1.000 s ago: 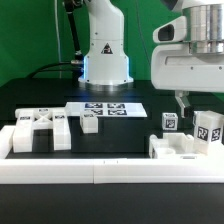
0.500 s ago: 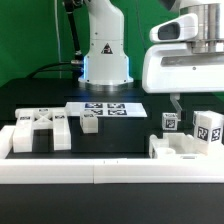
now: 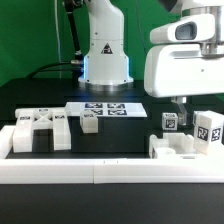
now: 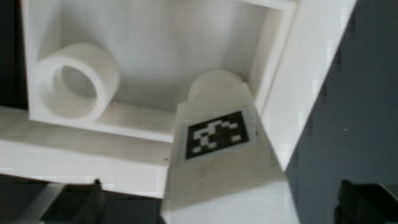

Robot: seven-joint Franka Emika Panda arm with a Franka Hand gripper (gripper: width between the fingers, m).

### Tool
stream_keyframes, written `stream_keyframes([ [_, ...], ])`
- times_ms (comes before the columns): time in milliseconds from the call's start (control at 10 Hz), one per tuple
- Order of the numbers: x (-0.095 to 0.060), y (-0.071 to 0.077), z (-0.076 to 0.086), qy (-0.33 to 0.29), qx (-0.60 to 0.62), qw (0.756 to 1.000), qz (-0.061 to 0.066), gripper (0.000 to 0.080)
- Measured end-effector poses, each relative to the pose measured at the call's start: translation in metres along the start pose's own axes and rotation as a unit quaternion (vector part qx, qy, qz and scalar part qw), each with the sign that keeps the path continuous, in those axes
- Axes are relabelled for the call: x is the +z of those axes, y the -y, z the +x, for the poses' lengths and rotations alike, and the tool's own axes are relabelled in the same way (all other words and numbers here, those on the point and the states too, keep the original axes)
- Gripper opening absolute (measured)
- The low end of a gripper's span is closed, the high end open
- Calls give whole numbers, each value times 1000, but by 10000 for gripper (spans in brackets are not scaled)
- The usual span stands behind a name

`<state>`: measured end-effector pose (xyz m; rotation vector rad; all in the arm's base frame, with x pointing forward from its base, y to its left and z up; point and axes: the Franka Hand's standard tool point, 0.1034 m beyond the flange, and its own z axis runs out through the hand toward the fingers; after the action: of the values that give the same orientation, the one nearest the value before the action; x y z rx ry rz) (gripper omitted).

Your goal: Assemble chair

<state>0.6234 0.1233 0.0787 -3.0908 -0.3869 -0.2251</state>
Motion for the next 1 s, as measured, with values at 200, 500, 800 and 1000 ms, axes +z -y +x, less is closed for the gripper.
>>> stream_keyframes([
  [200, 0, -1, 0, 0, -22, 1000, -1, 528],
  [500, 0, -1, 0, 0, -2, 1000, -1, 290],
  [800, 0, -1, 0, 0, 100, 995, 1, 290],
  [1000, 0, 1, 0, 0, 216, 976, 2, 290],
])
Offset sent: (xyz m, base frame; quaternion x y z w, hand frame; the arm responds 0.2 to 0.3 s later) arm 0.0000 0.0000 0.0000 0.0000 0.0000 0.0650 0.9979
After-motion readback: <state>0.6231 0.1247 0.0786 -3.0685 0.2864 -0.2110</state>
